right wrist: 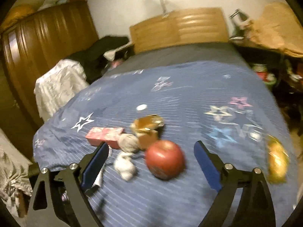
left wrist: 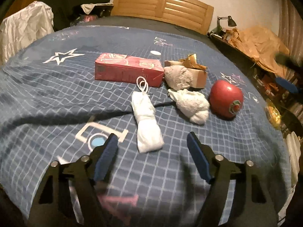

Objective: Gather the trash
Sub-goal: 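Grasp the white rolled towel with the left gripper while the right grasps the gold foil box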

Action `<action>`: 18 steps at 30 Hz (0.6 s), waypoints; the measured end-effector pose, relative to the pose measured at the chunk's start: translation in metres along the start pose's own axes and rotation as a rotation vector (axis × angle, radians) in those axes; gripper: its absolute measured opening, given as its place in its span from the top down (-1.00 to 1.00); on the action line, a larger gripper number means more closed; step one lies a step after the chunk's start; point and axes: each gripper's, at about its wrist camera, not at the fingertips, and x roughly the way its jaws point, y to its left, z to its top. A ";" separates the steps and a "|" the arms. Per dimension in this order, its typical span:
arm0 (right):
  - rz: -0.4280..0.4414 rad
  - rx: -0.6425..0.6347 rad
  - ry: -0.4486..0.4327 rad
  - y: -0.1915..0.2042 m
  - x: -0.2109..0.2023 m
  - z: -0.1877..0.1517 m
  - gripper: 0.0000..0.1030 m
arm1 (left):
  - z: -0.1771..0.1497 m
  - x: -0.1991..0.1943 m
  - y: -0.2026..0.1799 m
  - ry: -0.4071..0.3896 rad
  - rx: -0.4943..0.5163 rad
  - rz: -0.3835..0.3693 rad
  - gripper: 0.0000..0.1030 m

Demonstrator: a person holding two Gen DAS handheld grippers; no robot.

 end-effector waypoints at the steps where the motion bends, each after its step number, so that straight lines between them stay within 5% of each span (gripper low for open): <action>1: 0.002 -0.018 0.015 0.008 0.015 0.010 -0.78 | 0.001 0.006 0.004 0.016 -0.019 -0.020 -0.22; 4: -0.022 -0.171 0.094 0.045 0.070 0.030 -0.77 | 0.001 0.020 0.014 0.059 -0.067 -0.059 0.07; 8: -0.076 -0.273 0.177 0.063 0.120 0.032 -0.18 | 0.001 0.025 0.019 0.066 -0.089 -0.076 0.13; 12: -0.110 -0.291 0.260 0.063 0.161 0.028 0.05 | 0.000 0.027 0.021 0.066 -0.097 -0.091 0.13; 13: -0.109 -0.294 0.268 0.063 0.167 0.027 0.09 | 0.000 0.027 0.021 0.065 -0.101 -0.096 0.13; 15: -0.136 -0.310 0.271 0.061 0.176 0.024 0.70 | -0.002 0.025 0.023 0.063 -0.106 -0.103 0.13; 18: -0.077 -0.292 0.180 0.062 0.152 0.032 0.70 | 0.000 0.027 0.025 0.060 -0.114 -0.116 0.13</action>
